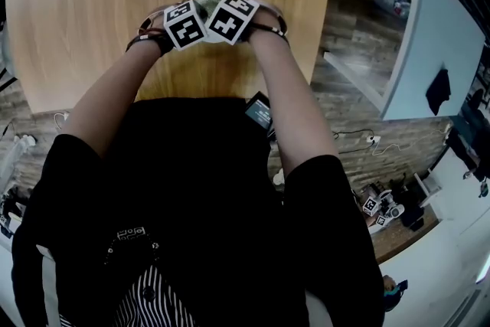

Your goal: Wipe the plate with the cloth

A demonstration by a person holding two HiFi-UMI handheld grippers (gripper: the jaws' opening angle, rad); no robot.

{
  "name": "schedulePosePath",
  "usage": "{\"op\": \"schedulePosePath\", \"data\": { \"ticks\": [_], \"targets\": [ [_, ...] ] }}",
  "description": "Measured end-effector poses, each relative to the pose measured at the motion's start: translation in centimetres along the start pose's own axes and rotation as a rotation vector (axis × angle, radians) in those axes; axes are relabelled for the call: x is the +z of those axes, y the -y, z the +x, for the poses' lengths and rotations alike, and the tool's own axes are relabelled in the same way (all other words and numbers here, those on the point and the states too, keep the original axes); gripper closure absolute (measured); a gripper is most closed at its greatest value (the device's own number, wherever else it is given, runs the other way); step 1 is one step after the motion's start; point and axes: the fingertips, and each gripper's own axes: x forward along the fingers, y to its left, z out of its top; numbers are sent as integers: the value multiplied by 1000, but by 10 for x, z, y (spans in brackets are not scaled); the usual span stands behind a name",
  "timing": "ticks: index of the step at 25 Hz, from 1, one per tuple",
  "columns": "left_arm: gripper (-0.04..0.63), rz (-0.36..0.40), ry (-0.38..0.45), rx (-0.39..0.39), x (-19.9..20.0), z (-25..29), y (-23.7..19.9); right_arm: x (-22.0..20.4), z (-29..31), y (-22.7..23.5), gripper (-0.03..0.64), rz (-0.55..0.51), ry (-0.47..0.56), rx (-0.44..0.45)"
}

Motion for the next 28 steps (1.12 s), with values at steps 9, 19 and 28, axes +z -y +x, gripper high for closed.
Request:
{"op": "schedulePosePath", "data": {
  "ticks": [9,19,28],
  "targets": [
    [601,-39,2,-14,-1,1,0,-21,-4,-23,574,330,172,99],
    [600,9,7,43,8,-5,-9,-1,-1,-1,574,66,27,108],
    [601,-18,16,55,10,-8,-16,-24,-4,-20,574,328,168,78]
  ]
}}
